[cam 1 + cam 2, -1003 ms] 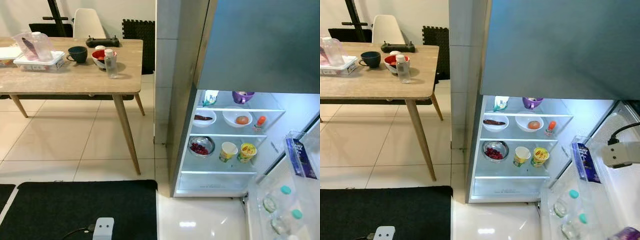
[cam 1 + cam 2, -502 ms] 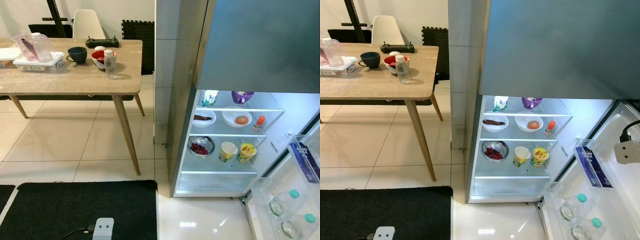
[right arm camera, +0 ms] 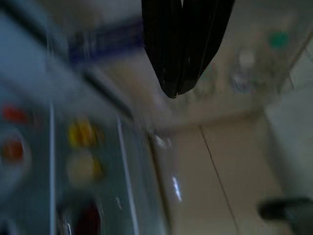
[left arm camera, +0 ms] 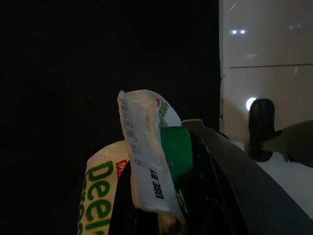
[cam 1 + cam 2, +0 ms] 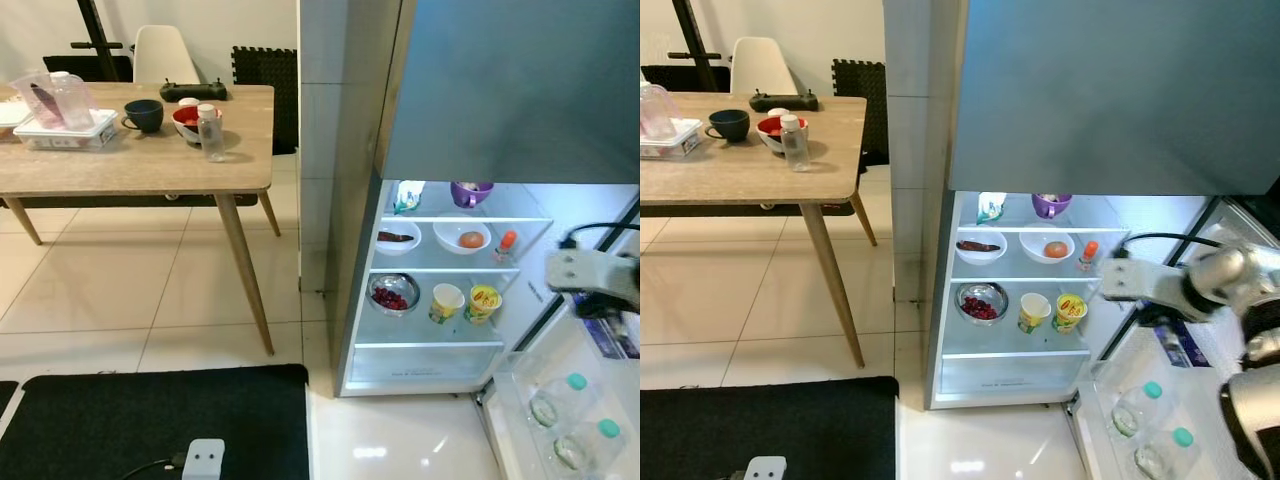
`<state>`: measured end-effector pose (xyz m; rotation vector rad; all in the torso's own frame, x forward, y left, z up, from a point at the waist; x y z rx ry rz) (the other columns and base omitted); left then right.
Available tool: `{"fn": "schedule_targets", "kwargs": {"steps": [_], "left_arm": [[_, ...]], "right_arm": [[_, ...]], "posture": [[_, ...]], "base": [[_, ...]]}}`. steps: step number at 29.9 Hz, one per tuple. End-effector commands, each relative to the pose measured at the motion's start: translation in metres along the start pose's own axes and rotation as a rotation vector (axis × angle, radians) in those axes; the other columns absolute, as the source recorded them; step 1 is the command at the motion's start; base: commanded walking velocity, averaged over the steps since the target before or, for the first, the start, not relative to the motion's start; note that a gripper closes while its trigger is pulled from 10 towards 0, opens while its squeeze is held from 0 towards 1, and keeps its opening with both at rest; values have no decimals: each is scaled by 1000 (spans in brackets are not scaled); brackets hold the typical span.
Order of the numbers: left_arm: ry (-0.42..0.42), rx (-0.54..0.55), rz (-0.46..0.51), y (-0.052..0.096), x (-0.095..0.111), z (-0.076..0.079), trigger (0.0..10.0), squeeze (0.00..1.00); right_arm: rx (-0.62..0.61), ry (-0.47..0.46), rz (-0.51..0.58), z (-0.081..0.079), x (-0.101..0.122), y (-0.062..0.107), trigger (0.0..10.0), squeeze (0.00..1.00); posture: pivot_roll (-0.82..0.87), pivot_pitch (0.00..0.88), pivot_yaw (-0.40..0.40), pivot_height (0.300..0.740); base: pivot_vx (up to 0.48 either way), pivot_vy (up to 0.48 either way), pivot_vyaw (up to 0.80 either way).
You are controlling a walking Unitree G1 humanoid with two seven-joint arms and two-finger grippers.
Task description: Restocking fridge
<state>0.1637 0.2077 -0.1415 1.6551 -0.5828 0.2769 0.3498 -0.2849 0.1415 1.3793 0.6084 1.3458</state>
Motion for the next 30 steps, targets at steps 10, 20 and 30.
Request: {"fn": "schedule_targets", "kwargs": {"steps": [10,20,30], "left_arm": [[14,-36,-15,0,-4,14,10000,0],[17,-35,-15,0,-4,15,10000,0],[19,-31,-21,1,-7,13,10000,0]], "right_arm": [[153,75,-45,-52,-2,-80,10000,0],[57,-42,-158,-66,-31,-109,10000,0],[-18,-155,-306,-65,-77,-94,10000,0]], "posture": [[-85,0,-91,740],[-74,0,-96,740],[-71,0,-95,740]], "base": [[0,0,0],[0,0,0],[0,0,0]]}}
Point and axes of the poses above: a point about 5 cm out from each wrist's last joint towards the gripper, its own y axis pointing back from the gripper into the wrist, its own x axis along the axis of the wrist's last joint, z = x × y, the point moved 5 cm from there along -y, pointing out of the wrist towards the gripper, and after that the axes turned 13 degrees about -y, right-handed, at the moved point
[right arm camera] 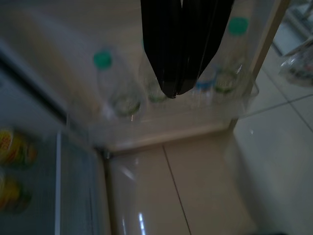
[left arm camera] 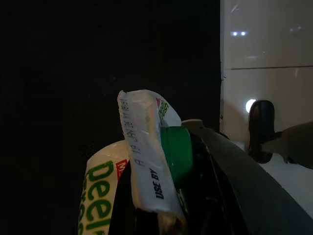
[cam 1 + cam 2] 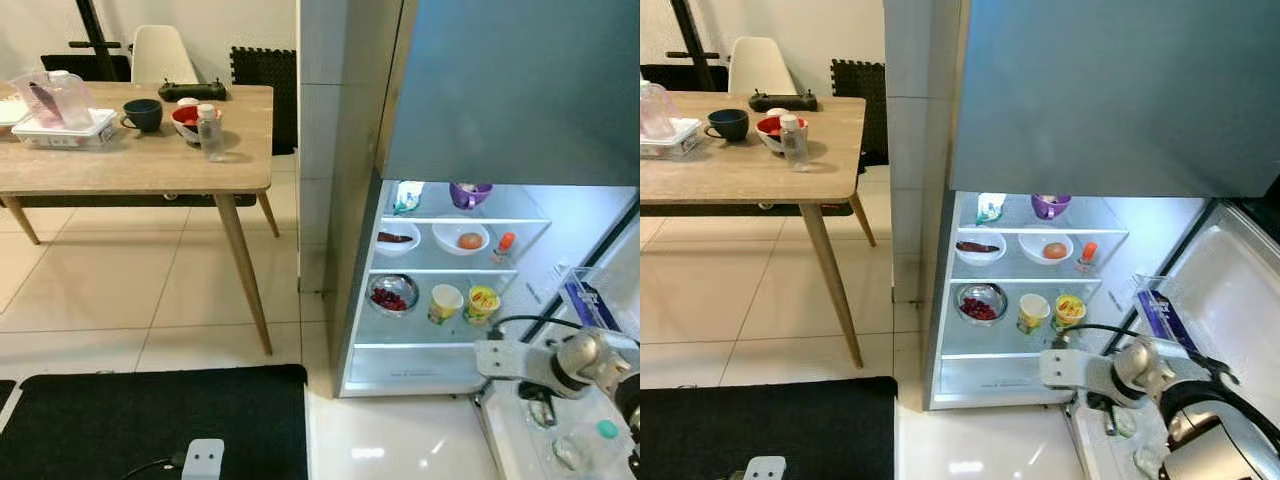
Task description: Restocking fridge
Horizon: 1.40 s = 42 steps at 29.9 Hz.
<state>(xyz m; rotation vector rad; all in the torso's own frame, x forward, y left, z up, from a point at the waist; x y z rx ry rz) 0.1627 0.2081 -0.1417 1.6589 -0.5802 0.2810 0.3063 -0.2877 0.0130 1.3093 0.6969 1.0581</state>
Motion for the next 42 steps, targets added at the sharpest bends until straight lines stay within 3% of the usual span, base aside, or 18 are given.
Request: {"fn": "schedule_targets", "kwargs": {"steps": [1,10,15,23,29,42], "left_arm": [[16,-36,-21,1,-6,13,10000,0],[16,-38,-21,1,-6,14,10000,0],[18,-38,-21,1,-7,15,10000,0],[16,-36,-23,1,-7,14,10000,0],[12,-37,-23,1,-8,13,10000,0],[15,-35,-23,1,-8,13,10000,0]], "right_arm": [[-21,-82,-61,3,-24,6,10000,0],[-65,-172,-100,7,-44,11,10000,0],[-194,-324,-152,10,-82,16,10000,0],[-290,-409,-194,15,-106,27,10000,0],[-446,-561,-209,22,-136,43,10000,0],[-508,-596,-238,24,-149,51,10000,0]], "posture": [[-71,0,-95,740],[-77,0,-96,740],[-75,0,-99,740],[-77,0,-97,740],[-79,0,-93,740],[-78,0,-94,740]], "base": [[0,0,0],[0,0,0],[0,0,0],[0,0,0],[0,0,0],[0,0,-573]]}}
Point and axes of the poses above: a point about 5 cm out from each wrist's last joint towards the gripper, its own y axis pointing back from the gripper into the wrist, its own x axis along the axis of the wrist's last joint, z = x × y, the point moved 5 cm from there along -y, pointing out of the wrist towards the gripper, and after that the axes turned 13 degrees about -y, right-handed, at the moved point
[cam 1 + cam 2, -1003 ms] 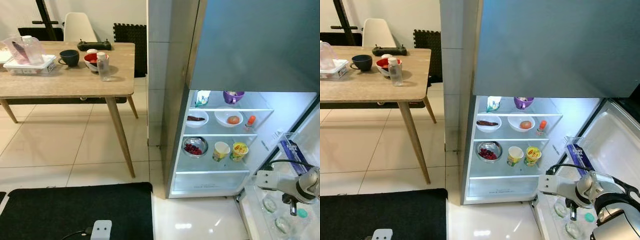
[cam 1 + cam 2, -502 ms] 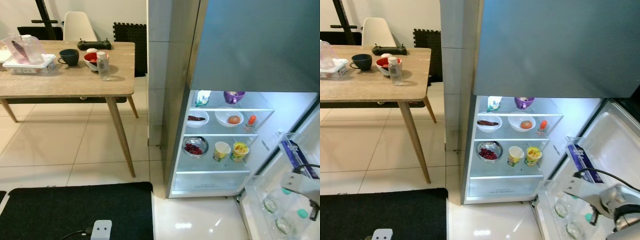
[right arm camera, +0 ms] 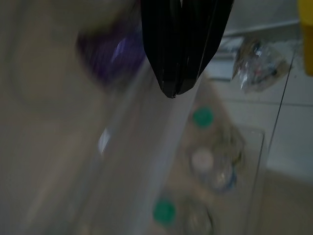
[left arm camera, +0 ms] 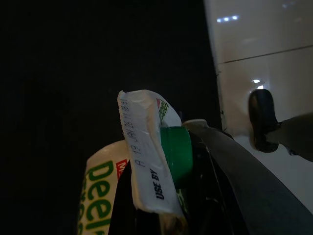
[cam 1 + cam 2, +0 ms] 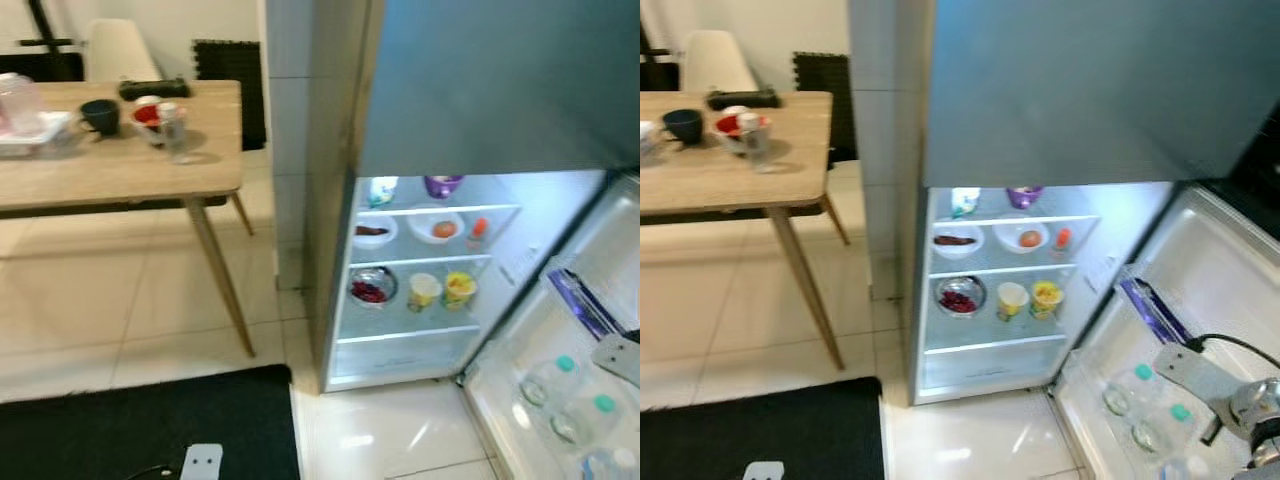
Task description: Restocking fridge
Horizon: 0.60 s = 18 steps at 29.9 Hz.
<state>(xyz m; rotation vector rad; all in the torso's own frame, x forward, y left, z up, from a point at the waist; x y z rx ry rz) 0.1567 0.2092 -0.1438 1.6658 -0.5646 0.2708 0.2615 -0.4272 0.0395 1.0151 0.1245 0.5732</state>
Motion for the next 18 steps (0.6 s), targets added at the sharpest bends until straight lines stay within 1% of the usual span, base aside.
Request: {"fn": "schedule_targets", "kwargs": {"steps": [1,3,5,13,16,17,18], "left_arm": [[13,-38,-6,0,-2,13,10000,0],[14,-38,-6,0,-2,13,10000,0],[14,-38,-6,0,-2,13,10000,0],[17,-37,-7,0,-2,13,10000,0],[18,-36,-6,0,-2,13,10000,0],[16,-33,-2,0,-1,13,10000,0],[16,-33,-2,0,-1,13,10000,0]], "right_arm": [[-31,-16,-17,8,-8,2,10000,0],[-46,-22,-14,12,-7,4,10000,0],[-46,-22,-14,12,-7,4,10000,0],[-137,-26,-3,25,-8,6,10000,0],[-152,-36,2,24,-10,6,10000,0],[-126,-54,12,18,-8,3,10000,0],[-126,-54,12,18,-8,3,10000,0]], "posture": [[-78,0,-94,740],[-78,0,-94,740],[-78,0,-94,740],[-78,0,-96,740],[-78,0,-96,740],[-79,0,-95,740],[-79,0,-95,740]], "base": [[0,0,-744],[0,0,-744],[0,0,-744],[0,0,-746],[0,0,-746],[0,0,-725],[0,0,-725]]}}
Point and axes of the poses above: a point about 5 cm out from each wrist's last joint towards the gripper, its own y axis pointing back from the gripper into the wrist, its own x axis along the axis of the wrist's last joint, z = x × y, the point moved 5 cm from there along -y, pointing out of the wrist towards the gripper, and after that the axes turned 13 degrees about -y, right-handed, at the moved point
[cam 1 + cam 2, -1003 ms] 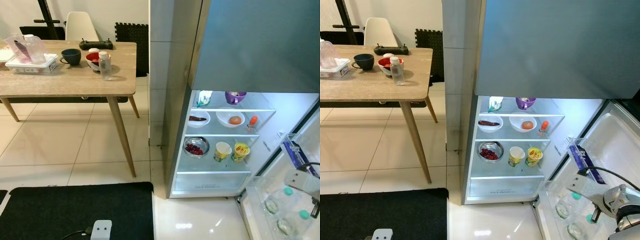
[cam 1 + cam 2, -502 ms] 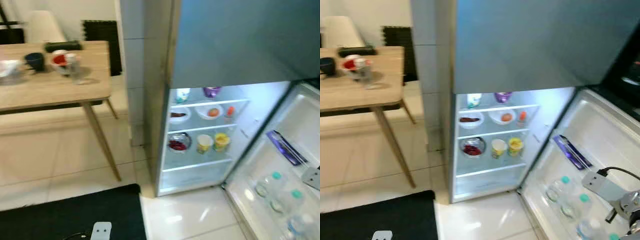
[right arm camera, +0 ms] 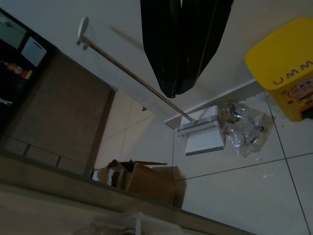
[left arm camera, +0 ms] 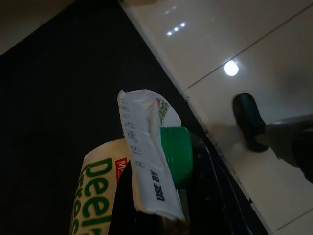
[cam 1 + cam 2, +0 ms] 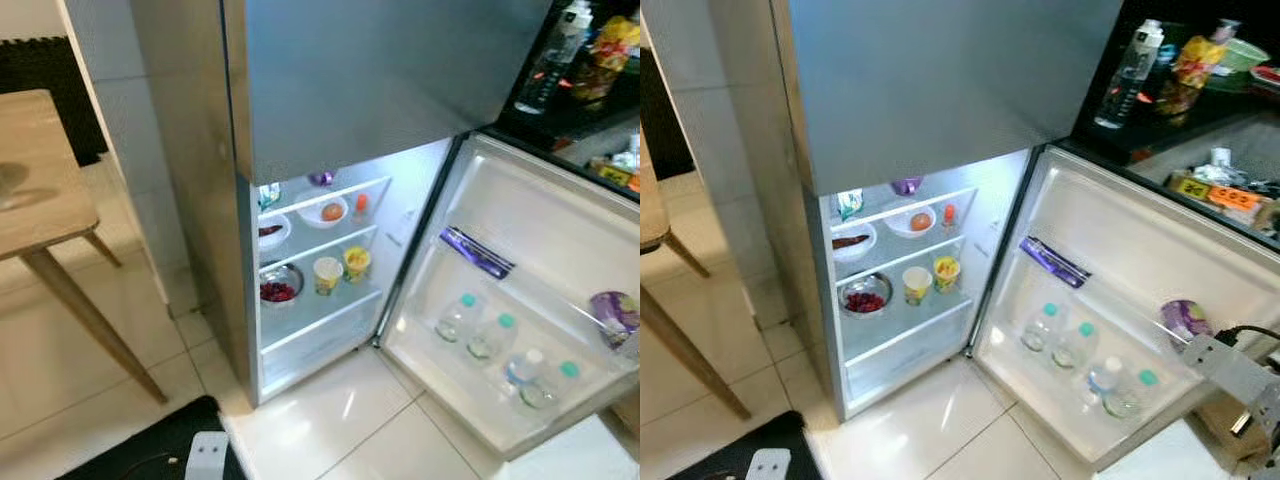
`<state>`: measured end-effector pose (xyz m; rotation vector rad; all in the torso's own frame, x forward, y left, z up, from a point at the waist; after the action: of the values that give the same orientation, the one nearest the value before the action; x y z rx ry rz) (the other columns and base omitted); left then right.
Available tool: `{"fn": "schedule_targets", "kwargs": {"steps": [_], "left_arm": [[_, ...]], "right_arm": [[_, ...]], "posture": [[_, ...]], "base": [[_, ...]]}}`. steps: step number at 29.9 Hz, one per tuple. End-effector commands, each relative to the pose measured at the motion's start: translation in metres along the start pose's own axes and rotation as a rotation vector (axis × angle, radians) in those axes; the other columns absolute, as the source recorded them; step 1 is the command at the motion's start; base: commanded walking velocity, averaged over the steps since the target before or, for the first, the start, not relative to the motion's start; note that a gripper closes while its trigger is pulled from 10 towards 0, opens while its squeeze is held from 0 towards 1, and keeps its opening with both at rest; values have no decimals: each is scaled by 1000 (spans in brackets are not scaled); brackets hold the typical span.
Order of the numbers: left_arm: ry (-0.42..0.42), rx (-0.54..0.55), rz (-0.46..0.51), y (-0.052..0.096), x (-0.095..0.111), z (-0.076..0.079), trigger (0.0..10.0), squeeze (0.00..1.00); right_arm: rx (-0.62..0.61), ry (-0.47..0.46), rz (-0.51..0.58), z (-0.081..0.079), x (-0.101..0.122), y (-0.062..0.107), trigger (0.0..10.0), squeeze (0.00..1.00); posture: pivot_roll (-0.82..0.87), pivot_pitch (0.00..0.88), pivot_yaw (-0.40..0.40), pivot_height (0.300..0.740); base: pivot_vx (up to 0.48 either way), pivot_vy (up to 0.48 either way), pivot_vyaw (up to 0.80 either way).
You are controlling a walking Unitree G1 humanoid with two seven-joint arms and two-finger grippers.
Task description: Restocking fridge
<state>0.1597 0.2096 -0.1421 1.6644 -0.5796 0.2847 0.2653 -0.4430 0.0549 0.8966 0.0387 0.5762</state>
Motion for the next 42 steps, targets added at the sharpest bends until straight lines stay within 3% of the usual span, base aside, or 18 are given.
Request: {"fn": "schedule_targets", "kwargs": {"steps": [1,4,6,10,11,13,15,16,17,18,20,21,23,24,26,32,42], "left_arm": [[19,-33,-16,0,-4,13,10000,0],[19,-28,-6,0,-2,13,10000,0],[19,-27,-4,0,-1,12,10000,0],[19,-27,-2,0,0,12,10000,0],[19,-27,-2,0,0,12,10000,0],[16,-26,-3,0,0,12,10000,0],[16,-26,-3,0,0,12,10000,0],[15,-26,-3,0,0,12,10000,0],[15,-26,-3,0,0,12,10000,0],[12,-25,-3,0,0,12,10000,0],[3,-22,0,-1,2,11,10000,0],[3,-22,0,-1,2,11,10000,0],[-3,-21,5,-2,6,10,10000,0],[-3,-21,5,-2,6,10,10000,0],[-5,-19,10,-2,9,8,10000,0],[-19,-8,14,-3,10,5,10000,0],[5,10,25,-3,15,5,10000,0]], "right_arm": [[38,-29,-6,-11,-4,-3,10000,0],[163,-94,9,-48,-2,-10,10000,0],[190,-109,12,-57,-1,-11,10000,0],[300,-182,7,-103,-4,-17,10000,0],[300,-182,7,-103,-4,-17,10000,0],[332,-240,0,-126,-10,-20,10000,0],[332,-240,0,-126,-10,-20,10000,0],[347,-257,-1,-137,-12,-20,10000,0],[347,-257,-1,-137,-12,-20,10000,0],[363,-306,5,-150,-12,-21,10000,0],[406,-488,9,-183,-10,-20,10000,0],[406,-488,9,-183,-10,-20,10000,0],[436,-634,-7,-212,-13,-18,10000,0],[436,-634,-7,-212,-13,-18,10000,0],[449,-696,-48,-236,-22,-14,10000,0],[449,-696,-138,-264,-50,-8,10000,0],[413,-729,-198,-270,-72,-5,10000,0]], "posture": [[-79,0,-95,740],[-77,0,-94,740],[-77,0,-94,740],[-73,0,-95,740],[-73,0,-95,740],[-70,0,-93,740],[-70,0,-93,740],[-70,0,-93,740],[-70,0,-93,740],[-69,0,-90,740],[-67,0,-89,740],[-67,0,-89,740],[-61,0,-80,740],[-61,0,-80,740],[-56,0,-77,740],[-60,0,-72,740],[-67,0,-71,740]], "base": [[0,0,0],[0,0,0],[0,0,0],[0,0,0],[0,0,0],[0,0,0],[0,0,0],[0,0,0],[0,0,0],[0,0,0],[0,0,0],[0,0,0],[0,0,-384],[0,0,-769],[0,0,-763],[0,0,-768],[0,0,-769]]}}
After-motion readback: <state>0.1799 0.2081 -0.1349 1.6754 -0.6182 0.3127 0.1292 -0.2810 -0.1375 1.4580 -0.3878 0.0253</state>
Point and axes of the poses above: a point about 5 cm out from each wrist's last joint towards the gripper, its own y axis pointing back from the gripper into the wrist, its own x axis along the axis of the wrist's last joint, z = x × y, the point moved 5 cm from there along -y, pointing out of the wrist towards the gripper, and after that the axes turned 13 degrees about -y, right-handed, at the moved point
